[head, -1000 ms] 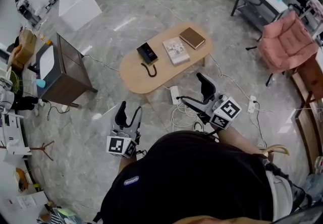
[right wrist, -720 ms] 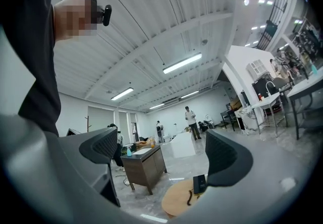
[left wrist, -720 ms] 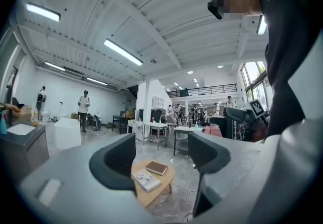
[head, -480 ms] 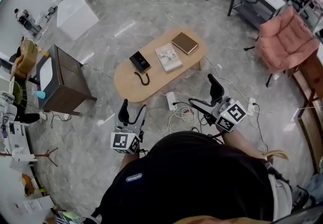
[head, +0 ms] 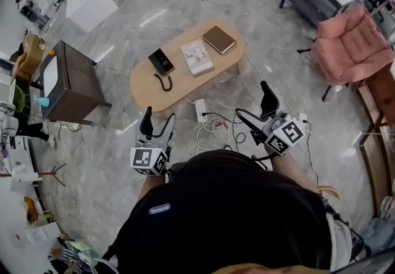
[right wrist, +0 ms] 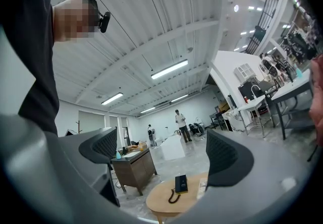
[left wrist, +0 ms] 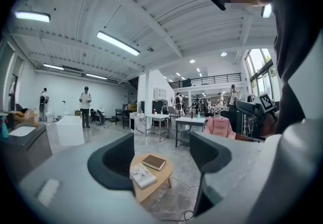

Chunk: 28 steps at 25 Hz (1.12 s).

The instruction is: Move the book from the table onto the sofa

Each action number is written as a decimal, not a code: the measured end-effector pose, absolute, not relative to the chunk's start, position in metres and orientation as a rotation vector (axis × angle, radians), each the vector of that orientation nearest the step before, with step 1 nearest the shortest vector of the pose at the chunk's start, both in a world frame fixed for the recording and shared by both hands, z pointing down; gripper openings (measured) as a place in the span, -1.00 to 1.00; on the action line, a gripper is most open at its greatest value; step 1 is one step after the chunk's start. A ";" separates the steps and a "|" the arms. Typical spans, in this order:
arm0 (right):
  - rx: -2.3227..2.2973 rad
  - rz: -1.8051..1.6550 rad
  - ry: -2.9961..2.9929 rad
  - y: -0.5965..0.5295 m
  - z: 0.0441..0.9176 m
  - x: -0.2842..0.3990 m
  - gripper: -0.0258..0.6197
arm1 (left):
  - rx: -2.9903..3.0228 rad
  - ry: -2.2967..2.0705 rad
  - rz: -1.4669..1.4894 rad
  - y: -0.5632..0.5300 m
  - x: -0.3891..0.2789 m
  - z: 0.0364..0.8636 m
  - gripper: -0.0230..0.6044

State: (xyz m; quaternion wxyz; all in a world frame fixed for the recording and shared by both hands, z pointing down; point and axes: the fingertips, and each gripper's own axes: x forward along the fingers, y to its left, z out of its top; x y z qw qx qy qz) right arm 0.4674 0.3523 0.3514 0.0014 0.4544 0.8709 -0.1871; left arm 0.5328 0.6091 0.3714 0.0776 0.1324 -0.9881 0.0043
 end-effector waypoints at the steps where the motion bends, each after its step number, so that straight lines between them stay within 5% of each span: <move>1: 1.427 -0.591 2.737 0.349 0.353 0.465 0.82 | 0.388 -2.952 0.018 0.608 0.532 0.372 0.14; 15: 1.444 -0.605 2.778 0.365 0.368 0.441 0.82 | 0.389 -2.864 -0.019 0.619 0.506 0.398 0.14; 28: 1.336 -0.492 2.883 0.437 0.369 0.374 0.81 | 0.537 -2.873 -0.053 0.690 0.400 0.414 0.14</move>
